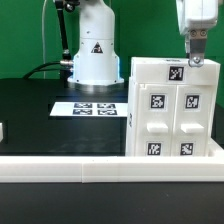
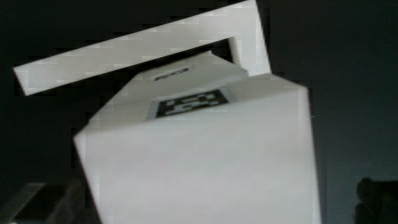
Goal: Assemble cabinet
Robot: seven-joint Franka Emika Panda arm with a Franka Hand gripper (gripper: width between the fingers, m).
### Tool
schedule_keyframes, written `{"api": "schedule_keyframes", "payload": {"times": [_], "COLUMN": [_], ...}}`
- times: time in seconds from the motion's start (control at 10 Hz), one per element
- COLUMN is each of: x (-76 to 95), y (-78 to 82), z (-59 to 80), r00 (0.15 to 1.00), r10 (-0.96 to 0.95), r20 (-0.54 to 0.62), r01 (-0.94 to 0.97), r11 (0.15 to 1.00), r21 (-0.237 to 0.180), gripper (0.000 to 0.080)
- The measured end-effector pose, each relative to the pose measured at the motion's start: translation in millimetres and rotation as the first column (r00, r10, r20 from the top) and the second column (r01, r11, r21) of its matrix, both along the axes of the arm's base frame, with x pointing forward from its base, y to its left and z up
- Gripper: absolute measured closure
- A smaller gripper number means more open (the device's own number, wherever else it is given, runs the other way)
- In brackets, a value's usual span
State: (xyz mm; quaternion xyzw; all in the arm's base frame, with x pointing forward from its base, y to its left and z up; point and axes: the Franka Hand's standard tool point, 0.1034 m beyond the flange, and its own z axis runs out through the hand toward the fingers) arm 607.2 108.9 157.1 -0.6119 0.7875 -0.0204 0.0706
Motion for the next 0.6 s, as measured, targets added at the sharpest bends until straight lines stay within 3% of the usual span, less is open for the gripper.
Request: {"api": "schedule_keyframes", "payload": {"times": [0.6], "x": [-0.7], "y": [2.8], "z": [-0.7], "r00": [1.000], "r10": [0.023], "r20": [0.000], "r01": [-0.023], "r11": [1.000], "r21": [0.000], "gripper": [0.0002]}}
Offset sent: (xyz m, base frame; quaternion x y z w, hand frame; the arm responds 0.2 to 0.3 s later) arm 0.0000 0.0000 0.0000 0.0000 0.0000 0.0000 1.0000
